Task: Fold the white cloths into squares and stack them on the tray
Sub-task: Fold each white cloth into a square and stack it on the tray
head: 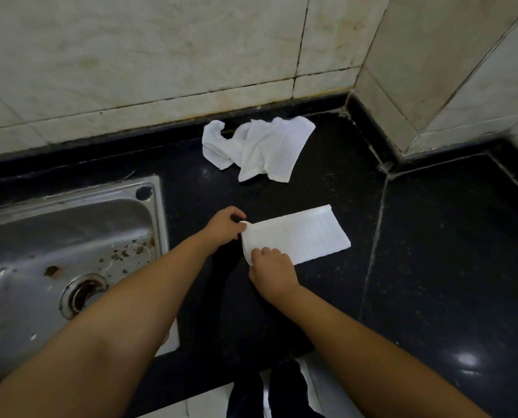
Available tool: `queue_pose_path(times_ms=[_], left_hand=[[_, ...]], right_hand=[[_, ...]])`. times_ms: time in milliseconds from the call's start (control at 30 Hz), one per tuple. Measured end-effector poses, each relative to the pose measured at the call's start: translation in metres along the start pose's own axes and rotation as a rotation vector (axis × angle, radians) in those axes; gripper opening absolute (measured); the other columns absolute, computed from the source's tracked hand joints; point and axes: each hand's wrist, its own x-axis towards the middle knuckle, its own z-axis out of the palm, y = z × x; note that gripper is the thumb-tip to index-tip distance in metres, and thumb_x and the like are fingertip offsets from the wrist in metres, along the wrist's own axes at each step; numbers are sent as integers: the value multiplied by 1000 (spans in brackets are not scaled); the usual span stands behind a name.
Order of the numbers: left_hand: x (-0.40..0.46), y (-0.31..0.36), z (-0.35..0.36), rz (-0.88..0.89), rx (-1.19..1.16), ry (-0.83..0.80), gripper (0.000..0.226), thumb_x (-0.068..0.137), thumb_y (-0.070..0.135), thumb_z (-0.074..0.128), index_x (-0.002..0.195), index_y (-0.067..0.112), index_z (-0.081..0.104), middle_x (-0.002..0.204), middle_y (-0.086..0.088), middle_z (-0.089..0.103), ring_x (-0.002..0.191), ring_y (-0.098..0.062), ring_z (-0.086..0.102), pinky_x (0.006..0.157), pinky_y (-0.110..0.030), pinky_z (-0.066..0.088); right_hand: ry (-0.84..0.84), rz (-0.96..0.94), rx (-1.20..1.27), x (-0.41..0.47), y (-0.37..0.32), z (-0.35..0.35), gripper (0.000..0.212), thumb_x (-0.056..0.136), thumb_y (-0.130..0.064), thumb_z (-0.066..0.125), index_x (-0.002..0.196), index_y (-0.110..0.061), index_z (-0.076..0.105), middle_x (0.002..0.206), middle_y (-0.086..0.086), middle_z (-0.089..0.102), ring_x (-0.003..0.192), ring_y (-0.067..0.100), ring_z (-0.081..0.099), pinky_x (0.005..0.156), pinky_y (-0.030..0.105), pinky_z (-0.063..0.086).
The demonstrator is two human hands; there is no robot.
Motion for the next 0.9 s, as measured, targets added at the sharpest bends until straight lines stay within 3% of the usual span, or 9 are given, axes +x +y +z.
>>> queue_pose_path(times_ms=[100, 200, 400, 567, 633, 733, 900], left_hand=[[-1, 16, -1, -6, 6, -64, 18, 92, 11, 54, 108, 15, 62, 84, 0, 58, 66, -9, 50, 52, -16, 39], [3, 37, 5, -20, -21, -112, 15, 93, 13, 54, 99, 14, 68, 79, 1, 61, 66, -10, 50, 59, -21, 39], [17, 88, 42, 15, -128, -221, 10, 90, 17, 59, 94, 12, 67, 80, -3, 64, 68, -10, 54, 62, -21, 40], [33, 121, 82, 101, 131, -238, 21, 84, 7, 64, 105, 7, 67, 87, -7, 64, 67, -9, 56, 57, -15, 45], [42, 127, 98, 140, 244, -198, 19, 86, 9, 62, 105, 4, 66, 90, -10, 66, 71, -13, 60, 68, -22, 49], [50, 129, 116, 185, 412, -134, 16, 91, 18, 59, 103, 8, 65, 103, -9, 67, 96, -21, 63, 83, -30, 48], [53, 123, 130, 201, 539, -91, 19, 94, 24, 55, 107, 13, 61, 110, -7, 62, 101, -20, 59, 82, -30, 45]], right_hand=[[-48, 130, 315, -2, 12, -16, 11, 92, -18, 48, 87, -9, 50, 94, 13, 63, 82, 25, 56, 69, 33, 40], [-38, 242, 562, -9, 32, -32, 11, 90, -20, 53, 86, -10, 52, 81, 5, 58, 76, 19, 54, 71, 34, 47], [94, 485, 728, -17, 97, -59, 15, 90, -19, 54, 101, -11, 59, 81, -3, 57, 80, 15, 55, 75, 30, 46], [147, 568, 693, -26, 145, -60, 14, 91, -19, 52, 102, -15, 60, 80, -4, 60, 79, 17, 61, 74, 36, 53], [162, 580, 642, -26, 155, -57, 11, 93, -21, 52, 98, -16, 60, 83, -2, 62, 78, 17, 61, 73, 36, 53], [175, 579, 514, -25, 162, -51, 11, 92, -22, 51, 88, -16, 59, 84, -1, 61, 78, 18, 61, 75, 36, 52], [127, 591, 371, -22, 168, -46, 12, 90, -25, 51, 84, -15, 57, 97, 3, 56, 91, 22, 57, 82, 38, 48]])
